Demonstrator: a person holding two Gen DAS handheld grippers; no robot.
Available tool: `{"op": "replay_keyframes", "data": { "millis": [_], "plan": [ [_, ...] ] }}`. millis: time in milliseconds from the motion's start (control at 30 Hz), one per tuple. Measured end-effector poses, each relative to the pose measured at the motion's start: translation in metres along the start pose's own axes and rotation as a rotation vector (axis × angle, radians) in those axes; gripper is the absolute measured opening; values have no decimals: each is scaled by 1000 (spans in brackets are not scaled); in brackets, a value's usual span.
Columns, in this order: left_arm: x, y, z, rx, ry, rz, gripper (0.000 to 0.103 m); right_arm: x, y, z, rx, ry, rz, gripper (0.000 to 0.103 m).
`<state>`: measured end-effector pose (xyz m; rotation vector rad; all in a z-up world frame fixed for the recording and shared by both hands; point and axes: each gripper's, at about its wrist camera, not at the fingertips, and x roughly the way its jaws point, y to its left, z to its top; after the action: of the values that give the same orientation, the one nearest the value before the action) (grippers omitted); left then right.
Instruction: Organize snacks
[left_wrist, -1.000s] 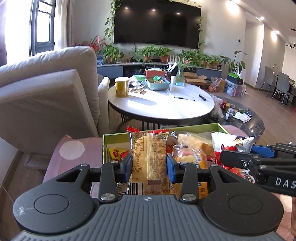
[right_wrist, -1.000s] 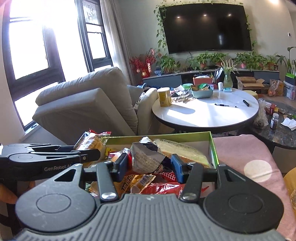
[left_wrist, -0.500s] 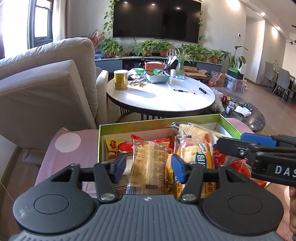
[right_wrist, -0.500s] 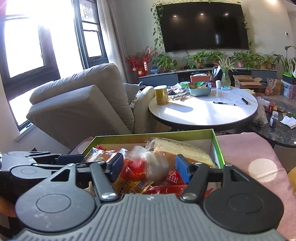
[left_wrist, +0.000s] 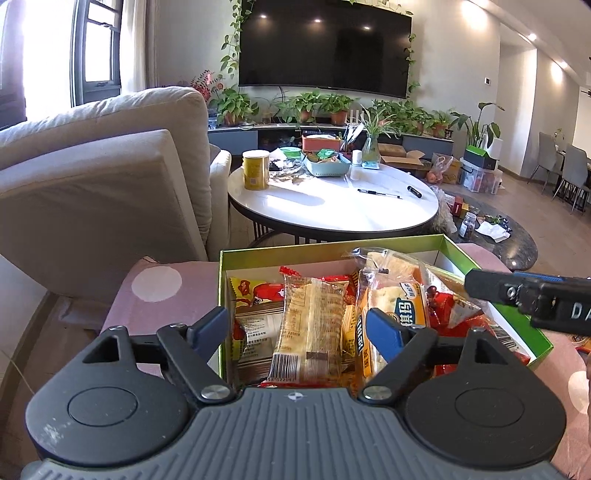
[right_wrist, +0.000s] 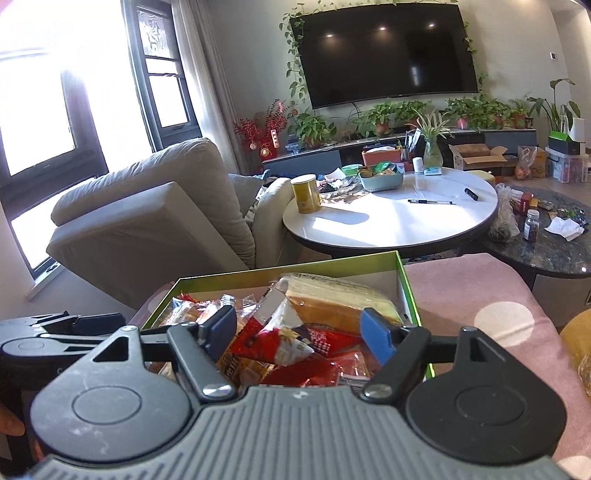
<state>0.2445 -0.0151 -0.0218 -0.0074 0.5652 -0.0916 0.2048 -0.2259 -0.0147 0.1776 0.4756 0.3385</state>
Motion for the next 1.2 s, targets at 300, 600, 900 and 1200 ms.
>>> {"op": "replay_keyframes", "data": {
  "millis": [300, 600, 900, 1200],
  "plan": [
    [-34, -8, 12, 4, -92, 15, 92, -22, -6, 21, 65, -46, 56, 80],
    [-71, -25, 11, 43, -150, 20, 93, -59, 1, 33, 62, -115, 88, 80],
    [-90, -37, -22, 35, -80, 43, 93, -76, 9, 6, 44, -43, 76, 80],
    [-109, -39, -45, 10, -54, 67, 93, -99, 11, -11, 38, -3, 33, 80]
  ]
}}
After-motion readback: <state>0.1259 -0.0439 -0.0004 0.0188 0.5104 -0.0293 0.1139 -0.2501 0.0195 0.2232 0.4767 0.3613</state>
